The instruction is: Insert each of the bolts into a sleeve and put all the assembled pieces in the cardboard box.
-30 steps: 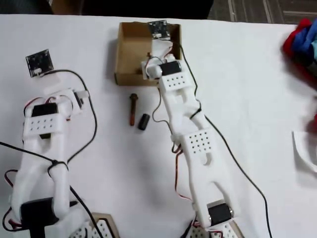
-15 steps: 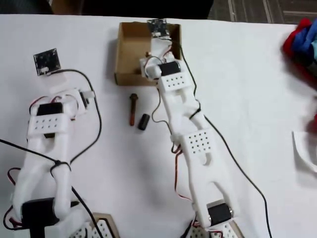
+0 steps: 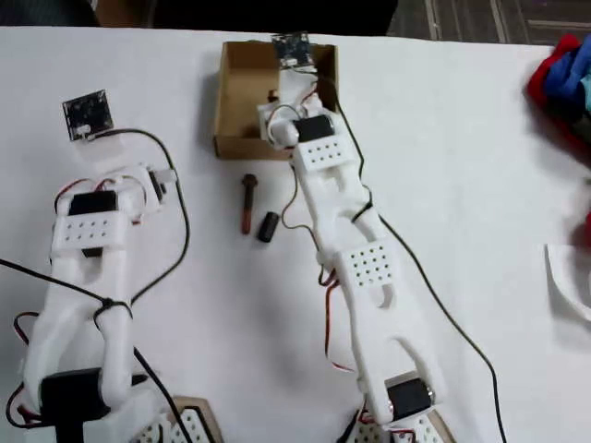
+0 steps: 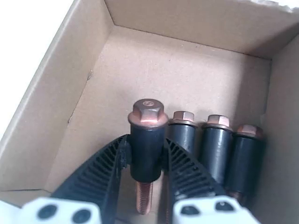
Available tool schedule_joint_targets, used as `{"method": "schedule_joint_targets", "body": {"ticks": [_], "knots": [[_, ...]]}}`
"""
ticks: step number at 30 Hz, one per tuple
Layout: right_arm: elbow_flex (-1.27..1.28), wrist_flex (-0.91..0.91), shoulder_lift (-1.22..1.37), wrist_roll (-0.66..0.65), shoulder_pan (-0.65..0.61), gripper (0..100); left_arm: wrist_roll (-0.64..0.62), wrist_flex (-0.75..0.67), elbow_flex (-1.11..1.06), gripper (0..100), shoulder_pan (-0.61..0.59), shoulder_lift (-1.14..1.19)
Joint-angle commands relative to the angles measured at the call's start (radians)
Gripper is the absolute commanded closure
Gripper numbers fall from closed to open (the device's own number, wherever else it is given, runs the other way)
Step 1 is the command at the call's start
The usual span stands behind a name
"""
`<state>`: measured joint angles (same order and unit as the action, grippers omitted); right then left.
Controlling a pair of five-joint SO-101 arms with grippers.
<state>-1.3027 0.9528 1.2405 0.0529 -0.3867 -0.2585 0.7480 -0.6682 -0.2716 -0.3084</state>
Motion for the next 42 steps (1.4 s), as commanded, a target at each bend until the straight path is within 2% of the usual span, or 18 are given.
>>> {"method": "schedule_joint_targets", "body": {"ticks": [1,14,21,29,34,35,39,42], "knots": [[-0.028,-0.016,-0.012,-0.003,-0.008,97.8,0.011,-0.018,0.03,88,0.008,-0.009],[-0.026,-0.015,0.027,-0.005,-0.008,97.4,0.011,-0.018,0.031,88,0.006,-0.009],[-0.026,-0.01,0.03,-0.003,-0.007,79.3,0.011,-0.018,0.031,88,0.006,-0.009],[-0.12,-0.004,0.027,-0.002,0.021,86.3,0.011,-0.018,0.033,88,0.006,-0.009],[-0.244,0.05,0.033,0.002,0.081,96.4,0.011,-0.018,0.033,88,0.006,-0.009],[-0.267,0.073,0.031,0.002,0.091,98.5,0.011,-0.018,0.033,88,0.006,-0.009],[-0.376,0.205,0.024,0.005,0.122,96.5,0.011,-0.018,0.035,88,0.009,-0.009],[-0.364,0.346,-0.027,0.005,0.139,96.5,0.011,-0.018,0.035,88,0.009,-0.011]]}}
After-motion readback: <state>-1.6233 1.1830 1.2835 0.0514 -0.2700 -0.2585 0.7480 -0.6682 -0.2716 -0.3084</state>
